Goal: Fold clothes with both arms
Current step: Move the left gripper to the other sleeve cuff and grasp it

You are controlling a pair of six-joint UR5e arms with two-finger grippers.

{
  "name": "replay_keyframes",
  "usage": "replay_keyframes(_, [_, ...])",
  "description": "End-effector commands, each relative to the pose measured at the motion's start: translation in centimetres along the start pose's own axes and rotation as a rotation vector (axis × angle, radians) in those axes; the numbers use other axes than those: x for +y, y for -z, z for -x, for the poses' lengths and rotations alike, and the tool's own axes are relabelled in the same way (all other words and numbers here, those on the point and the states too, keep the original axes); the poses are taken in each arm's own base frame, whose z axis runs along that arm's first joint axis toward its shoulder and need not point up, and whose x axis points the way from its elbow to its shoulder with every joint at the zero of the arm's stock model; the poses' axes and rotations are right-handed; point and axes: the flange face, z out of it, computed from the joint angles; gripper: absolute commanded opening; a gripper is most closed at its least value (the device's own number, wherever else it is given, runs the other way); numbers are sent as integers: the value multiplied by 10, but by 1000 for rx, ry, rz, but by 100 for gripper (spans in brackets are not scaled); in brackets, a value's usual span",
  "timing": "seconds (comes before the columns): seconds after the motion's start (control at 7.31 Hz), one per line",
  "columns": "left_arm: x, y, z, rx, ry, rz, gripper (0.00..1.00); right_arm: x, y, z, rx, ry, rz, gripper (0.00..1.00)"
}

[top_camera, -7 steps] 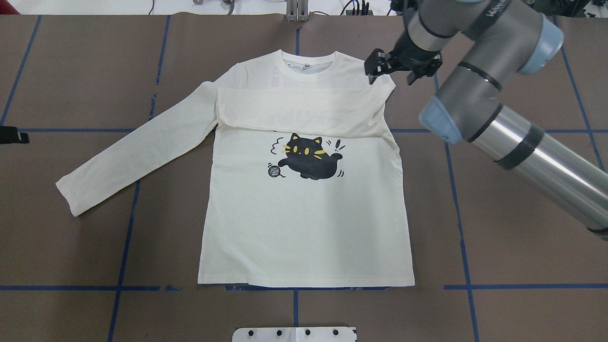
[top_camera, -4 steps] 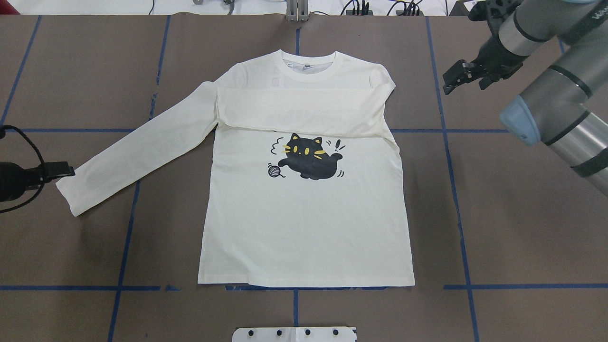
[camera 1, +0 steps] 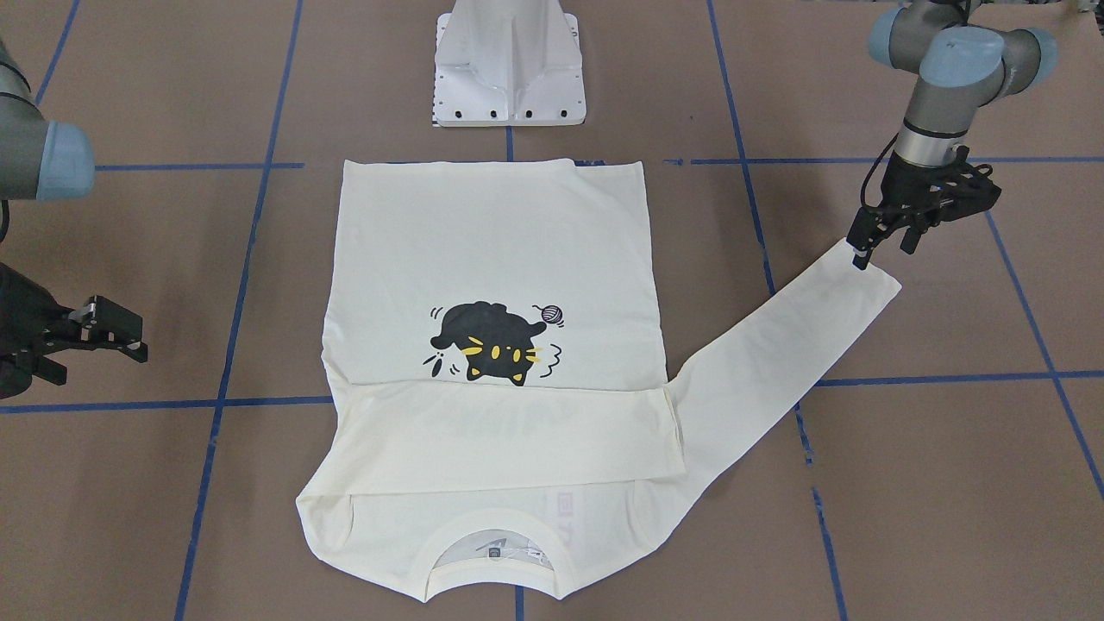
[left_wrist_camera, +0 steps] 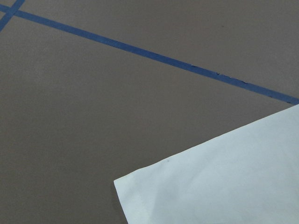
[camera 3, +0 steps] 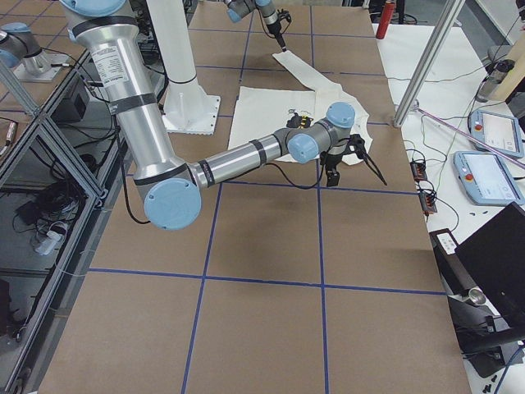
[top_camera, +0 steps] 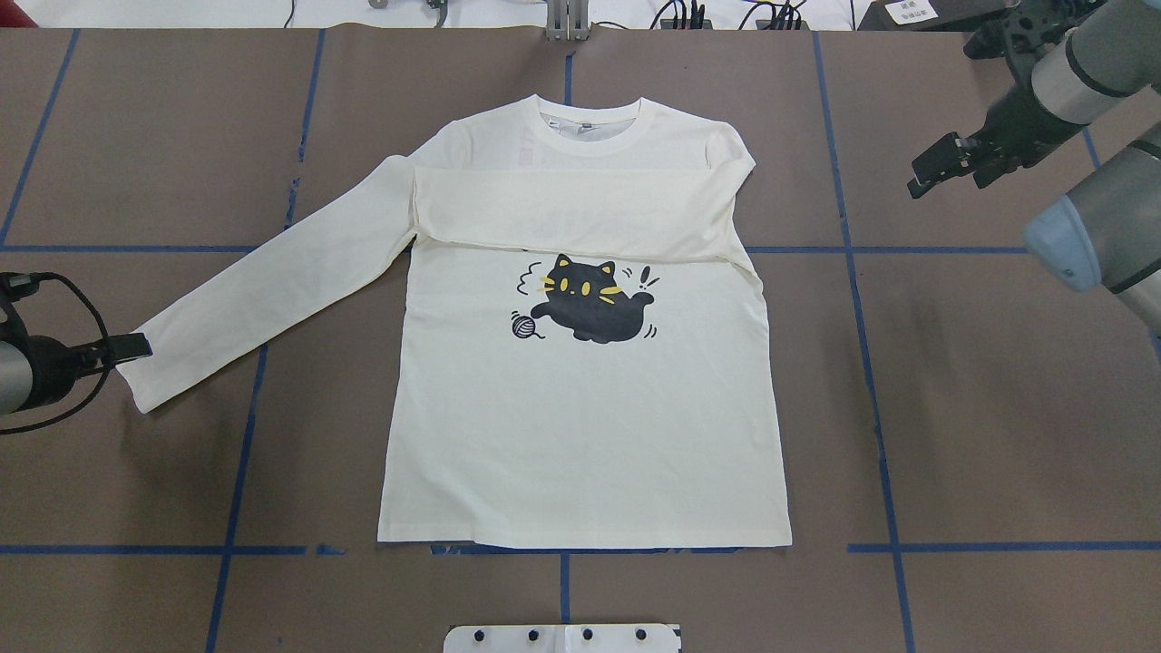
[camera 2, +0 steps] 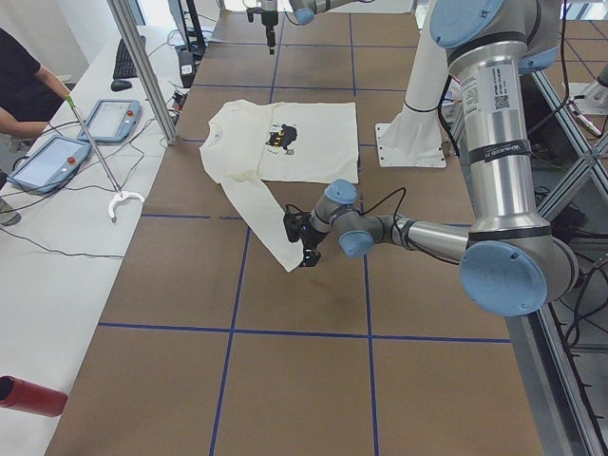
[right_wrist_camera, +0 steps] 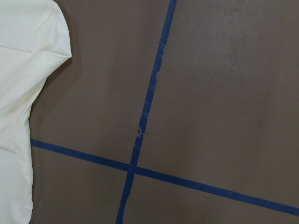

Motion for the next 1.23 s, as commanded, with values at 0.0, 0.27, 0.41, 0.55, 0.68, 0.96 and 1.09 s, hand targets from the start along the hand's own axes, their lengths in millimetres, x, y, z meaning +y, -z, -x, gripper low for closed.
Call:
replay_keyframes(0.0, [2,-16,-4,-11,-12,5,97,1,0,-2,2,-1,1,100])
replay_keyframes(0.27, [4,-15,1,-18,-13,5,96,2,-1,-2,3,0,1,100])
replay_keyframes(0.41, [4,-15,1,-18,-14,5,94,2,-2,-2,4,-3,2,100])
replay_keyframes(0.55, [4,-15,3,-21,-16,6,94,2,-1,-2,3,-3,1,100])
replay_keyframes(0.68, [4,-17,5,-26,-15,6,94,2,-1,-2,3,-3,1,100])
replay_keyframes(0.96, [6,-18,5,-27,-20,10,93,2,-1,-2,3,-5,1,100])
replay_keyframes(1.09, [7,-18,4,-27,-21,11,89,2,0,-1,3,-2,0,100])
